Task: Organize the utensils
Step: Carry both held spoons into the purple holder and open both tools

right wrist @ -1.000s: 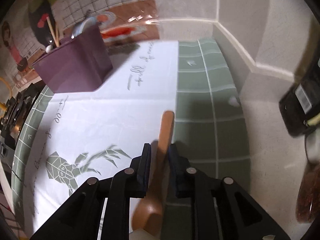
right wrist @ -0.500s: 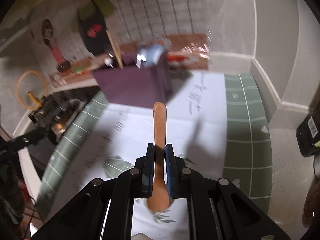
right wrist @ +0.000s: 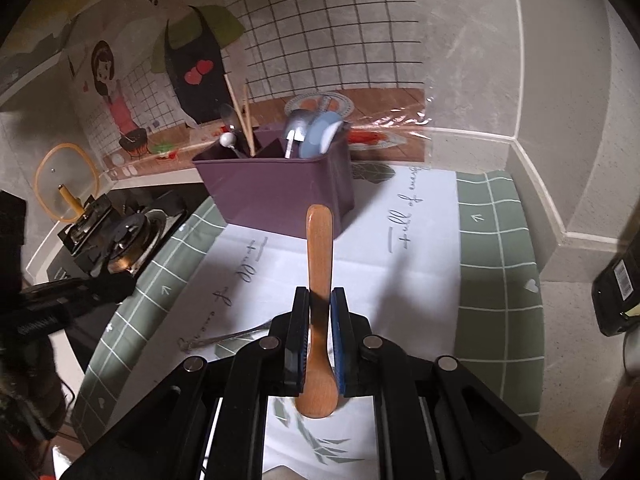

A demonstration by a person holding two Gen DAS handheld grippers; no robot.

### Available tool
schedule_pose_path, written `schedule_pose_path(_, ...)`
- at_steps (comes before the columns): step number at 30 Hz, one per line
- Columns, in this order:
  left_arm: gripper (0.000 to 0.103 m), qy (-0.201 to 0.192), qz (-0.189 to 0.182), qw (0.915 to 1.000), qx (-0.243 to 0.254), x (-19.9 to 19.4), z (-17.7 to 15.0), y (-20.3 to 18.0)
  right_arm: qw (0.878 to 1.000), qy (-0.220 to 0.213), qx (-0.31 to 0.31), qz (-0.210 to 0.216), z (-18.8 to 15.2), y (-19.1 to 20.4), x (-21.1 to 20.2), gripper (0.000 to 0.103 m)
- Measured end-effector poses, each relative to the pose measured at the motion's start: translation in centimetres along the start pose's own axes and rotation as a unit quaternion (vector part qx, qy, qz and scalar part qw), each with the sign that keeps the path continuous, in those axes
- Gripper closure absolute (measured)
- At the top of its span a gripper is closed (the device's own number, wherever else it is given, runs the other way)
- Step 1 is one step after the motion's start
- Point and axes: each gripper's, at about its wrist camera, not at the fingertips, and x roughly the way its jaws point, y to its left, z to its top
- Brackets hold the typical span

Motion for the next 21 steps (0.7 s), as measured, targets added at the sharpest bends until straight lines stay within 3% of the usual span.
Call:
schedule_pose_path(2, 0.087, 0.026, -0.013, 0.9994, 0.019, 1.8, -0.1, -0.4, 1.0, -0.001, 0.009, -0.011, -0.3, -1.1, -0.3, 0.093)
schedule_pose_path(6, 0.062, 0.062, -0.032, 0.9916, 0.109, 5.3, -0.3, -3.3, 0.999, -0.006, 0.04, -0.027, -1.0, -3.8, -1.3, 0.093)
schedule_pose_path(10, 0.062, 0.094, -0.032, 0.9748, 0.2, 8.5, 0.0, -6.7, 0.996, -0.011, 0.07, -0.044, -1.7, -6.3, -2.3, 0.093)
schedule_pose_path(17, 0.062, 0.145, -0.016, 0.9525, 0.268, 12.6, 0.8, -9.5, 0.994, -0.02, 0.093, -0.058, -2.8, -8.0, -3.8, 0.093)
schedule_pose_path(21, 0.068, 0.15, -0.015, 0.9545, 0.257, 13.3, 1.4, -9.9, 0.993, -0.022, 0.099, -0.059, -3.1, -8.2, -4.0, 0.093)
